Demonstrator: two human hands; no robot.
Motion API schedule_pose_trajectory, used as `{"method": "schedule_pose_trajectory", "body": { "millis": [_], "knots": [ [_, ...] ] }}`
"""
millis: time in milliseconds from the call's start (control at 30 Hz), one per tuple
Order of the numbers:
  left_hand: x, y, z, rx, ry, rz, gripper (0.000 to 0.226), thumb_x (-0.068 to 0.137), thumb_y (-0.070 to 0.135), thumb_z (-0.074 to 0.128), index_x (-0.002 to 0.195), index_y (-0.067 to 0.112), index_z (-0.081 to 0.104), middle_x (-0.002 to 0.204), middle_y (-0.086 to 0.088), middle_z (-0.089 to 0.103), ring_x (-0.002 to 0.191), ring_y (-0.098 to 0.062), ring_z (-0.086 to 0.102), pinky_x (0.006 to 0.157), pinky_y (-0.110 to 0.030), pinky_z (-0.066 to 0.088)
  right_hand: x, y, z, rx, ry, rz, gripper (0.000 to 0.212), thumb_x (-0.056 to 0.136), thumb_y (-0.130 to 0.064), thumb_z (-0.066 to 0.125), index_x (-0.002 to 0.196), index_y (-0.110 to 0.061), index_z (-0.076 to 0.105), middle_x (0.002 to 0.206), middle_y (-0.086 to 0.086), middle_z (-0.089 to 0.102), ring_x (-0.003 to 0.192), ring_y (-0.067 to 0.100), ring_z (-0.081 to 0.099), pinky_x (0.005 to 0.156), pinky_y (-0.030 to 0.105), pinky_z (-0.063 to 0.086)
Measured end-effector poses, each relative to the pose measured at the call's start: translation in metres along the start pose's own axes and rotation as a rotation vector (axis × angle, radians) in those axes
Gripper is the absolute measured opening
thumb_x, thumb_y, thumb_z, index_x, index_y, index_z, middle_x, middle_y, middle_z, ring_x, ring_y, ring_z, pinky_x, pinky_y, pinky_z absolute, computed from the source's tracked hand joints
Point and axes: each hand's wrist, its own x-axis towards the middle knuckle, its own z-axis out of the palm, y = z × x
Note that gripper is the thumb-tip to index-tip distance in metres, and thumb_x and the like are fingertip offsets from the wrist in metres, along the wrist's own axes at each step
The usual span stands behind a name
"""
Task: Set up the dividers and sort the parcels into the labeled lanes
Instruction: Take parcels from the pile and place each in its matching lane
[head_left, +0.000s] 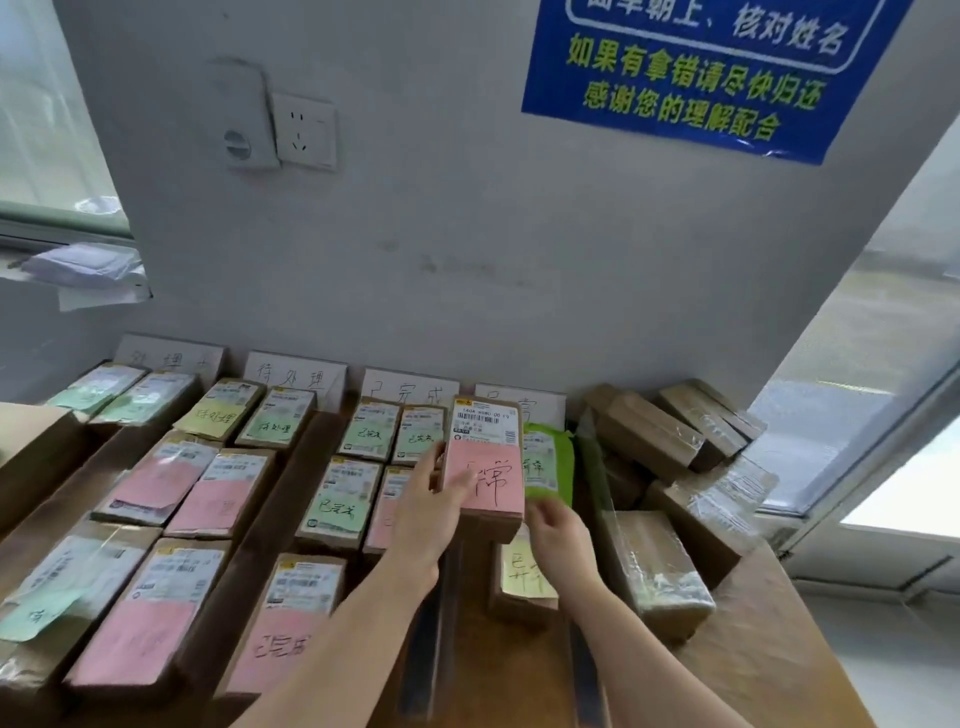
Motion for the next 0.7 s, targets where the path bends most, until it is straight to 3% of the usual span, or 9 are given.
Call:
{"method": "schedule_pose_trajectory", "body": {
  "millis": [100,200,267,367,500,700],
  "knots": [
    [0.009,-0.005,0.027,-0.04,0.076,-0.011,0.053,0.093,0.036,0.063,0.142,0.037,0.043,0.132,0.002,0.06,0.125,-0.021,0.053,0.109,-0.053,0.039,0.02,0.034,-0.004,-0.414,-0.145,0.066,0.074,0.086,-0.062,0.057,0.143,-0.019,0.04,0.139,0.01,0.049,0.127,0.028,0.049,0.099,0.037,0.044],
    [0.016,-0.01,0.046,-0.053,0.152,-0.008,0.051,0.093,0.035,0.063,0.141,0.035,0.045,0.134,0.003,0.058,0.127,-0.02,0.051,0.11,-0.048,0.038,0.027,0.05,0.006,-0.499,-0.208,0.109,0.111,0.071,-0.078,0.062,0.154,-0.02,0.015,0.152,0.012,0.027,0.14,0.03,0.033,0.105,0.044,0.041],
    [0.017,-0.015,0.053,-0.069,0.177,-0.008,0.05,0.093,0.031,0.063,0.14,0.035,0.045,0.133,0.004,0.058,0.125,-0.018,0.052,0.106,-0.042,0.04,0.029,0.055,0.017,-0.536,-0.233,0.114,0.123,0.067,-0.079,0.064,0.156,-0.02,0.003,0.159,0.012,0.013,0.145,0.031,0.023,0.107,0.046,0.039],
    [0.021,-0.023,0.058,-0.06,0.201,-0.021,0.043,0.094,0.027,0.064,0.133,0.037,0.05,0.126,0.007,0.06,0.122,-0.015,0.053,0.1,-0.035,0.04,0.033,0.062,0.03,-0.575,-0.232,0.087,0.123,0.068,-0.072,0.07,0.155,-0.02,0.0,0.16,0.013,0.006,0.146,0.032,0.02,0.105,0.047,0.041],
    [0.031,-0.031,0.061,-0.029,0.202,-0.033,0.037,0.094,0.027,0.064,0.124,0.041,0.049,0.122,0.008,0.062,0.12,-0.014,0.054,0.095,-0.031,0.038,0.039,0.068,0.034,-0.529,-0.226,0.125,0.115,0.069,-0.056,0.075,0.153,-0.022,0.003,0.152,0.011,0.017,0.139,0.033,0.027,0.099,0.046,0.046],
    [0.048,-0.037,0.062,0.011,0.198,-0.078,0.057,0.089,0.037,0.068,0.141,0.038,0.045,0.139,0.004,0.054,0.132,-0.019,0.046,0.112,-0.049,0.035,0.042,0.065,0.022,-0.466,-0.178,0.175,0.119,0.066,-0.055,0.07,0.154,-0.023,-0.003,0.149,0.011,0.026,0.135,0.031,0.029,0.104,0.047,0.039]
  ]
}}
